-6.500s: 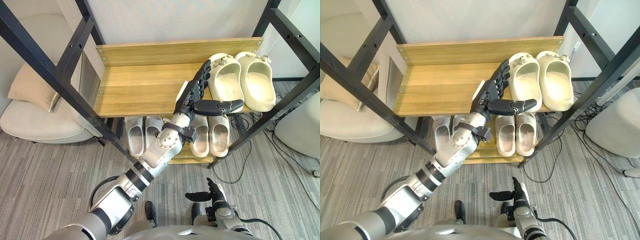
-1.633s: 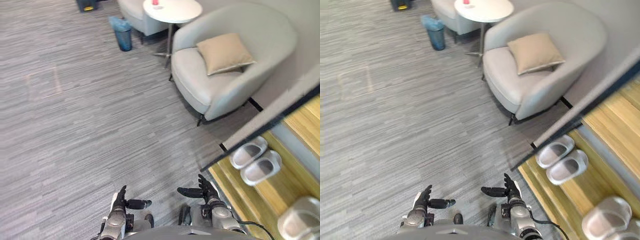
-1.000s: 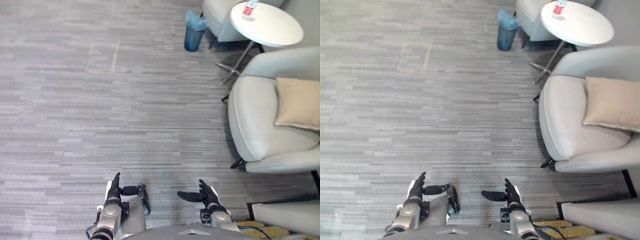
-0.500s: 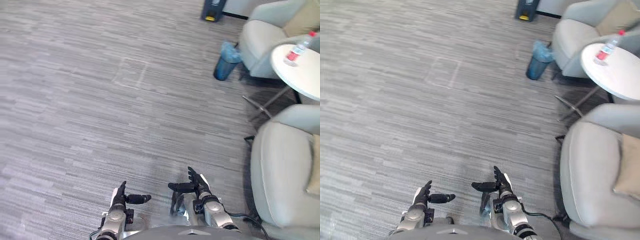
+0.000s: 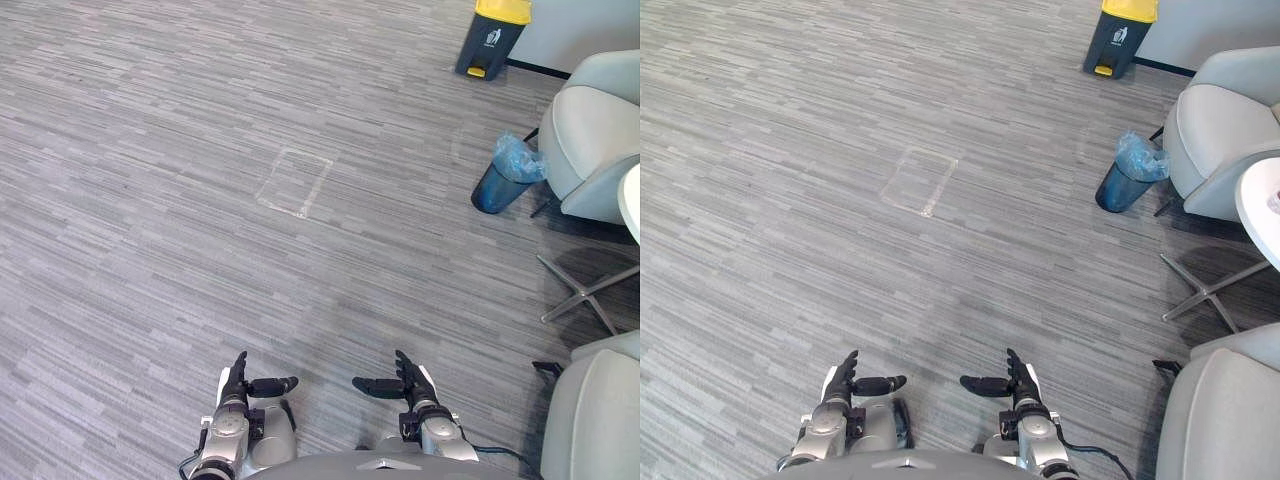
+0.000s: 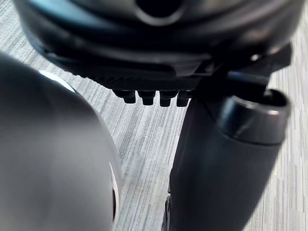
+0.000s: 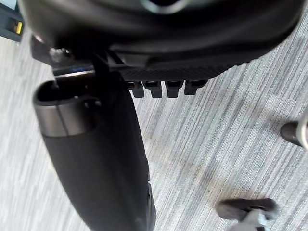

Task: Organize the slippers on the shoe rack

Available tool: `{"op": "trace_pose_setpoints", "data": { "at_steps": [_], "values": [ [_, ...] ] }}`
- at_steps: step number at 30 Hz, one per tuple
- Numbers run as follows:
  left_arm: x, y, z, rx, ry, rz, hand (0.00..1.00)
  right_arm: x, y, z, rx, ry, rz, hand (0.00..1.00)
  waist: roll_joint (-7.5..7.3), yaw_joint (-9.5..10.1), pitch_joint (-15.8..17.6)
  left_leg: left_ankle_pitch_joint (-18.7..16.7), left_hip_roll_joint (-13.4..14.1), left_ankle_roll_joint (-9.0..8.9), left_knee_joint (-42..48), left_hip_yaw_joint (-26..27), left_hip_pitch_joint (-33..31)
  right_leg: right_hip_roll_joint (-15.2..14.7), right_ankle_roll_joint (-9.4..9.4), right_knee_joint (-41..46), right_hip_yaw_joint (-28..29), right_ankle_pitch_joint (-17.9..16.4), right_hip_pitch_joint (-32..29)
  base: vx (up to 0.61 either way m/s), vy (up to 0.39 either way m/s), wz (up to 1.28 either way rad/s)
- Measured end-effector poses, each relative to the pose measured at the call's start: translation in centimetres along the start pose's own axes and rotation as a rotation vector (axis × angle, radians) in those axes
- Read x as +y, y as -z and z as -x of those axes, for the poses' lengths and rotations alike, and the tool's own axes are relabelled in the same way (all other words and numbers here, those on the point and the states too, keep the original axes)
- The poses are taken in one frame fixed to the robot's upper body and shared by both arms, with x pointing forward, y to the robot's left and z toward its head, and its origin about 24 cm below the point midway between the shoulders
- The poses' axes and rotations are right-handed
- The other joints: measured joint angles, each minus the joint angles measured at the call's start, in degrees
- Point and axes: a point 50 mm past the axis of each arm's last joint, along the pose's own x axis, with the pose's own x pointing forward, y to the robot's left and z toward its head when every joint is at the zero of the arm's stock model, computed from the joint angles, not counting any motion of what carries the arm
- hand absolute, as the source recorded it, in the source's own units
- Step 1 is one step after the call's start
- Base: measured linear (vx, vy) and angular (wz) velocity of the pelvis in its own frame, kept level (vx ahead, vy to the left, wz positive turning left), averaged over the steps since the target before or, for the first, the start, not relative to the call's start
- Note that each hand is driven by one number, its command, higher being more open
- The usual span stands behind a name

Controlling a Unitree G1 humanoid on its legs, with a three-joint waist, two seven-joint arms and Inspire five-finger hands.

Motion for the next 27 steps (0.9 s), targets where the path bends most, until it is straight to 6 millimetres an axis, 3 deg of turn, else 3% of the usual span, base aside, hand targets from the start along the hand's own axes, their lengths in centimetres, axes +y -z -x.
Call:
{"op": "trace_pose_setpoints", "data": {
  "at_steps": [3, 4, 6, 7, 8, 9, 10, 12, 14, 15, 17, 18, 19, 21, 22, 24, 25, 27],
  "values": [
    [-0.1, 0.6, 0.1, 0.022, 0.013, -0.025, 1.00, 0.5, 0.5, 0.1, 0.019, -0.012, 0.006, 1.00, -0.93, 0.13, -0.6, -1.5, -1.5, 0.78, -3.2, 0.5, 4.1, -1.7, 1.54, 5.7, 2.3, 3.8, -0.4, 0.48, 0.143, 0.17],
    [0.0, 1.1, 0.2, 0.046, 0.009, -0.023, 1.00, 0.7, 0.3, 0.0, 0.016, -0.016, 0.020, 1.00, -0.92, 0.19, -0.6, -2.2, -1.9, 0.67, -5.6, 1.6, 7.5, -2.9, 2.34, 12.7, 3.2, 5.1, -2.2, 0.58, 0.169, -0.12],
    [0.0, 1.7, 0.4, 0.062, 0.006, -0.025, 1.00, 1.0, -0.2, -0.2, 0.006, -0.024, 0.020, 1.00, -0.85, 0.04, -0.7, -2.4, -2.6, 0.67, -10.0, 2.0, 12.6, -5.1, 1.04, 26.9, 4.0, 9.8, -7.3, 0.52, 0.114, -0.10],
    [0.0, 1.9, 0.5, 0.069, 0.007, -0.029, 1.00, 1.1, -0.1, -0.2, 0.011, -0.030, 0.021, 1.00, -0.15, -0.61, -0.5, -2.4, -2.4, 0.67, -12.7, 2.0, 15.7, -6.3, 0.39, 35.8, 4.0, 8.9, -11.5, 0.34, 0.015, 0.03],
    [-0.1, 2.1, 0.5, 0.081, 0.009, -0.033, 1.00, 1.2, -0.6, -0.4, -0.004, -0.041, 0.028, 1.00, 0.39, -1.30, -0.2, -2.4, -1.7, 0.66, -16.0, 1.3, 19.7, -6.2, -1.07, 42.7, 2.5, 3.0, -15.8, 0.60, -0.018, 0.05],
    [-0.2, 2.2, 0.5, 0.085, 0.012, -0.034, 1.00, 1.1, -0.8, -0.4, -0.011, -0.042, 0.032, 1.00, 0.83, -1.47, 0.1, -2.4, -1.2, 0.62, -16.7, 1.3, 20.8, -5.8, -1.54, 43.4, 2.0, 1.6, -17.0, 0.42, -0.060, 0.11],
    [-0.4, 2.2, 0.5, 0.089, 0.020, -0.045, 1.00, 1.0, -1.3, -0.5, -0.032, -0.040, 0.035, 1.00, 1.56, -1.79, 0.5, -2.4, 0.3, 0.60, -17.2, 1.4, 22.4, -4.2, -2.28, 42.7, 0.7, -1.6, -20.1, 0.41, -0.097, 0.09],
    [-0.4, 2.2, 0.5, 0.090, 0.023, -0.046, 1.00, 1.0, -2.1, -0.5, -0.073, -0.041, 0.038, 1.00, 2.05, -2.26, 0.6, -2.4, 2.5, 0.59, -16.1, 1.2, 23.1, -1.7, -2.15, 34.9, -0.1, -3.2, -25.3, 0.38, -0.206, 0.24],
    [-0.5, 2.4, 0.5, 0.102, 0.027, -0.047, 1.00, 1.2, -2.7, -0.4, -0.113, -0.054, 0.055, 1.00, 1.46, -3.39, 0.5, -4.0, 3.7, -2.05, -14.5, -0.7, 23.7, 0.1, 0.34, 16.0, 3.6, 1.7, -27.4, 0.44, -0.284, 0.54],
    [-1.4, 2.4, 0.5, 0.113, 0.047, -0.040, 1.00, 0.7, -3.0, -0.7, -0.109, -0.042, 0.067, 1.00, 2.84, -3.33, 1.3, -6.5, 5.3, -5.57, -14.2, -2.4, 25.6, 1.6, -2.69, 9.8, 3.2, 10.0, -24.1, 0.40, -0.233, 0.46],
    [-2.0, 1.8, 0.5, 0.089, 0.071, -0.032, 1.00, 0.0, -3.2, -0.9, -0.108, -0.019, 0.074, 1.00, 3.17, -2.61, 1.2, -5.6, 3.8, -4.84, -13.8, -5.2, 24.7, 1.5, -2.95, 12.3, 3.7, 7.2, -24.8, 0.35, -0.184, 0.36],
    [-2.3, 1.6, 0.6, 0.073, 0.072, -0.012, 1.00, -0.5, -2.6, -0.8, -0.085, 0.000, 0.078, 1.00, 3.36, -2.97, 1.2, -5.1, 4.2, -5.14, -9.0, -6.0, 23.4, 0.6, -3.48, 15.0, 1.7, 2.5, -23.6, 0.33, -0.189, 0.58],
    [-2.3, 1.5, 0.5, 0.070, 0.068, -0.001, 1.00, -0.7, -2.4, -0.7, -0.073, 0.007, 0.072, 1.00, 3.45, -3.02, 1.2, -4.9, 5.2, -6.00, -3.4, -7.3, 21.3, 0.4, -3.37, 14.8, 0.5, 0.9, -21.8, 0.34, -0.202, 0.88],
    [-2.3, 0.8, 0.4, 0.050, 0.050, 0.054, 1.00, -1.0, -1.9, -0.4, -0.069, 0.016, 0.068, 1.00, 3.67, -2.77, 1.4, -3.1, 8.0, -10.04, 15.1, -9.4, 13.5, 0.8, -3.54, 12.9, -1.9, -0.9, -17.0, 0.32, -0.162, 0.67],
    [-2.1, 0.3, 0.5, 0.026, 0.033, 0.089, 1.00, -0.9, -1.6, -0.2, -0.066, 0.016, 0.062, 1.00, 4.00, -2.05, 1.5, -3.7, 10.2, -11.08, 26.0, -7.8, 9.1, 1.6, -3.73, 10.8, -2.8, -1.5, -13.3, 0.42, -0.137, 0.35],
    [-1.7, 0.1, 0.4, 0.011, 0.012, 0.106, 1.00, -0.5, -1.1, 0.0, -0.053, 0.008, 0.048, 1.00, 3.55, -1.11, 1.1, -5.5, 12.0, -8.20, 30.8, -2.2, 4.6, 2.1, -3.35, 6.7, -3.3, -1.5, -8.2, 0.46, -0.075, 0.11],
    [-1.6, 0.1, 0.4, 0.010, 0.008, 0.106, 1.00, -0.3, -0.9, 0.0, -0.042, 0.004, 0.044, 1.00, 3.17, -0.80, 0.7, -6.8, 11.1, -5.98, 25.1, 1.9, 1.9, 1.8, -2.77, 3.3, -3.0, -1.1, -5.4, 0.37, 0.004, -0.03],
    [-1.5, -0.1, 0.3, 0.004, 0.007, 0.103, 1.00, -0.2, -0.9, -0.2, -0.028, 0.002, 0.049, 1.00, 3.05, -0.77, 0.8, -7.0, 8.8, -5.56, 16.0, 2.3, -0.4, 1.2, -2.10, 0.8, -2.3, -0.7, -3.3, 0.36, 0.086, -0.13]
  ]
}}
